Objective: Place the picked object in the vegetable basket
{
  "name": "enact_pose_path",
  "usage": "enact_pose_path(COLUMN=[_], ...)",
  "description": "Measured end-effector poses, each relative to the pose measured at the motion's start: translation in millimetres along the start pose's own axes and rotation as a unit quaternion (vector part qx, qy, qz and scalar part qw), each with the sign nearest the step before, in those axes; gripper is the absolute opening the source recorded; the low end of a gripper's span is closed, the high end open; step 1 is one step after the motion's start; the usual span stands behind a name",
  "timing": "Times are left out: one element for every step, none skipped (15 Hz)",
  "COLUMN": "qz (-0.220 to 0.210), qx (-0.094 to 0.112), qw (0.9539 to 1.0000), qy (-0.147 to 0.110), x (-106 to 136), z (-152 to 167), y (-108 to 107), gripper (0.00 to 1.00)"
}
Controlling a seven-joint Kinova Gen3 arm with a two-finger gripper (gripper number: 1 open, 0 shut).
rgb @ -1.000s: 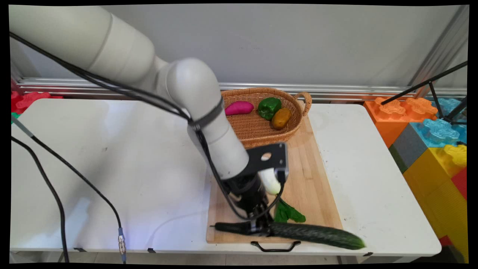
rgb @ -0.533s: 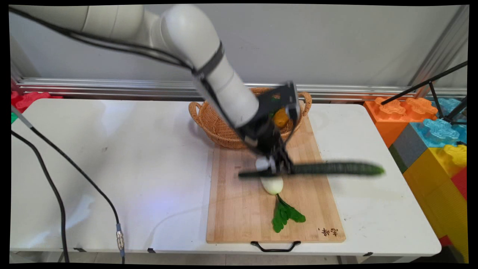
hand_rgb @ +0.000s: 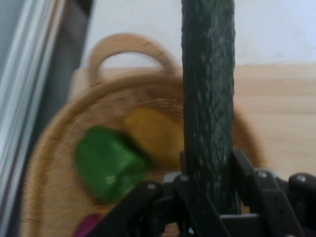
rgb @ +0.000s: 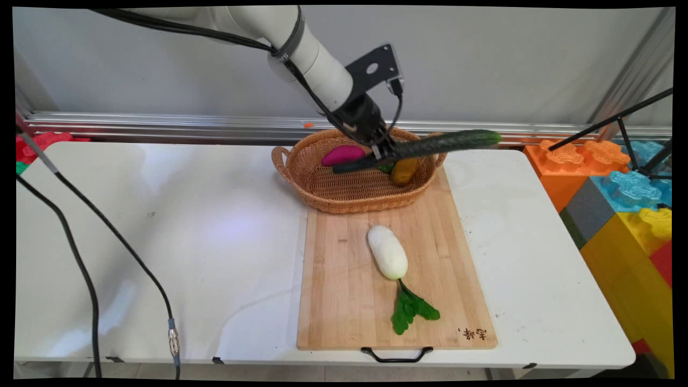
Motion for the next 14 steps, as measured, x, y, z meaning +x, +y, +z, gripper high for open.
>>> enact_pose_path(qz=[0.0, 0.0, 0.001, 0.002, 0.003, 0.003, 0.004, 0.004, 0.005, 0.007, 0.008, 0.007, 0.007, 0.005], qx=[0.007, 0.017, 0.023, 0.027, 0.031, 0.034, 0.036, 0.038, 0.039, 0.04, 0.041, 0.041, 0.04, 0.038], qw=[1.0, 0.9999, 0.9997, 0.9996, 0.9994, 0.9993, 0.9992, 0.9991, 0.999, 0.9989, 0.9989, 0.9989, 0.9989, 0.999], qy=[-0.001, -0.003, -0.005, -0.009, -0.012, -0.015, -0.017, -0.019, -0.02, -0.021, -0.022, -0.023, -0.023, -0.023], x=[-3, -9, -15, -21, -27, -32, -37, -41, -43, -44, -46, -47, -47, -47], z=[3, 9, 14, 20, 26, 31, 36, 40, 42, 45, 47, 48, 49, 50], y=[-6, -16, -23, -30, -36, -40, -44, -47, -49, -51, -52, -53, -53, -52], gripper=[0.0, 0.0, 0.0, 0.0, 0.0, 0.0, 0.0, 0.0, 0.0, 1.0, 1.0, 1.0, 1.0, 1.0])
